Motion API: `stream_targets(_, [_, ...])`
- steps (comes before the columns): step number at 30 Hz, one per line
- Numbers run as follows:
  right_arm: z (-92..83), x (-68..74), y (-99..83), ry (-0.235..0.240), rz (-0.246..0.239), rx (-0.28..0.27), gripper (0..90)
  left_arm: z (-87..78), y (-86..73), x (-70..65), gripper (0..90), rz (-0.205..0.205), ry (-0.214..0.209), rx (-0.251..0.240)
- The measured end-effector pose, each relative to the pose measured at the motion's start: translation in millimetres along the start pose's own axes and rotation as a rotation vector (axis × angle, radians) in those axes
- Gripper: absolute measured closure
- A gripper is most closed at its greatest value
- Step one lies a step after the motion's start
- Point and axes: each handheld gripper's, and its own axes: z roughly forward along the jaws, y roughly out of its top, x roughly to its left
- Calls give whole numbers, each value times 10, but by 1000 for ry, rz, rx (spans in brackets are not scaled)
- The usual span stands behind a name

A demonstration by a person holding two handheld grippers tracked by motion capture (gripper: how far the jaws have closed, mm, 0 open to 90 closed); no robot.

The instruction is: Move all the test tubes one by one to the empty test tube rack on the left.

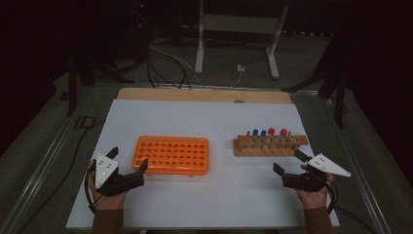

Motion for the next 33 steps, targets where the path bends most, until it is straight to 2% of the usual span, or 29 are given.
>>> stream_targets(4, [-5, 3, 7, -2, 4, -1, 3, -24, -1, 16, 5, -7, 15, -9])
stream_targets(11, [-1, 25, 47, -8, -19, 11, 2, -5, -26, 10, 5, -26, 28, -3])
stream_targets(15, [29, 26, 135, 13, -14, 46, 25, 14, -36, 2, 5, -26, 34, 3])
stream_targets(20, [57, 23, 281, 1, -62, 65, 61, 7, -40, 19, 5, -36, 38, -3])
stream_targets(23, [62, -31, 355, -12, -73, 66, 72, 12, -47, 38, 5, -50, 37, -5])
stream_targets(28, [38, -159, 471, -55, -92, 58, 96, 39, -59, 32, 5, -47, 34, 5])
stream_targets(33, [40, -337, 519, -96, -59, 53, 130, 52, -60, 13, 5, -41, 32, 8])
